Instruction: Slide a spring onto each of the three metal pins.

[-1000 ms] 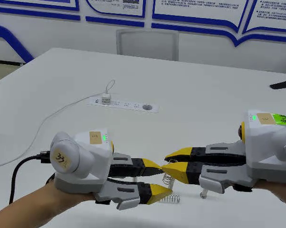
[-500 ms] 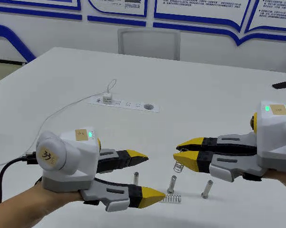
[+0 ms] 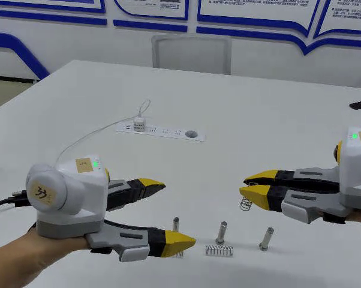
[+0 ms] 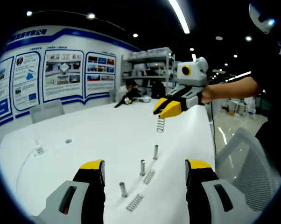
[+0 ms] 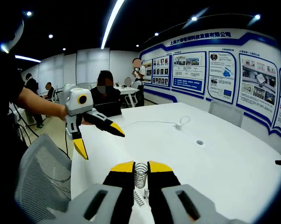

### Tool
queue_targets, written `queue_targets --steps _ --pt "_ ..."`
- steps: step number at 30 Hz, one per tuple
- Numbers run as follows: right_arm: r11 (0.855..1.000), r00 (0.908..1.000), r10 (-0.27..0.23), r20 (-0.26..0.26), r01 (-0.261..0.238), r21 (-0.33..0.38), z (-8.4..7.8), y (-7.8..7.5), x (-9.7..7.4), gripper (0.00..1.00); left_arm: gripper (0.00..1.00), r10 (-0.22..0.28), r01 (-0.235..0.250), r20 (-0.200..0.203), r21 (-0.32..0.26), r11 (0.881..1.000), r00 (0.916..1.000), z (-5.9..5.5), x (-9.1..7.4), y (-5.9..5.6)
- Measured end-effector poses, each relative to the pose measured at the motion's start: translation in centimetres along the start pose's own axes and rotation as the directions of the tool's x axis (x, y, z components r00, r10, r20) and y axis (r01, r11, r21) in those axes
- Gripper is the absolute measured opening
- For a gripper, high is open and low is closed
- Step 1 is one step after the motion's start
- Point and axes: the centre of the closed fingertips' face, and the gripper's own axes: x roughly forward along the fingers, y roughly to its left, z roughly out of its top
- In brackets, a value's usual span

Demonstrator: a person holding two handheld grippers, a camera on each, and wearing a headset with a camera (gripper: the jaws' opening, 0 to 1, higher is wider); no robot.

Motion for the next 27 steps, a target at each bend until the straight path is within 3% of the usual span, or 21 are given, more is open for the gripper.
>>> queue_targets --steps 5,13,19,27 --pt "0.998 0.9983 -0.057 -0.011 0.057 0.014 -1.1 -1.8 -0.6 0.1 0.75 0.023 -0.023 -0.005 -0.005 1.0 0.9997 0.2 -0.2 0.6" --pt "0.992 0.9913 -0.121 -0.05 0.124 0.039 -3.7 -3.3 -1.2 0.1 0.76 0.024 -0.025 -0.025 -0.003 1.0 0.9994 0.1 -0.3 0.3" --pt "0.986 0.9861 -0.146 -0.08 0.152 0.072 -5.6 -4.3 -1.2 0.1 0.76 0.055 -0.055 -0.023 -0.018 0.998 0.9982 -0.1 -0.6 0.3" --pt "0.983 0.9823 -0.161 -0.096 0.169 0.078 -6.6 -4.9 -1.1 0.1 0.77 0.065 -0.066 -0.045 -0.022 0.998 0.9969 -0.5 -0.6 0.1"
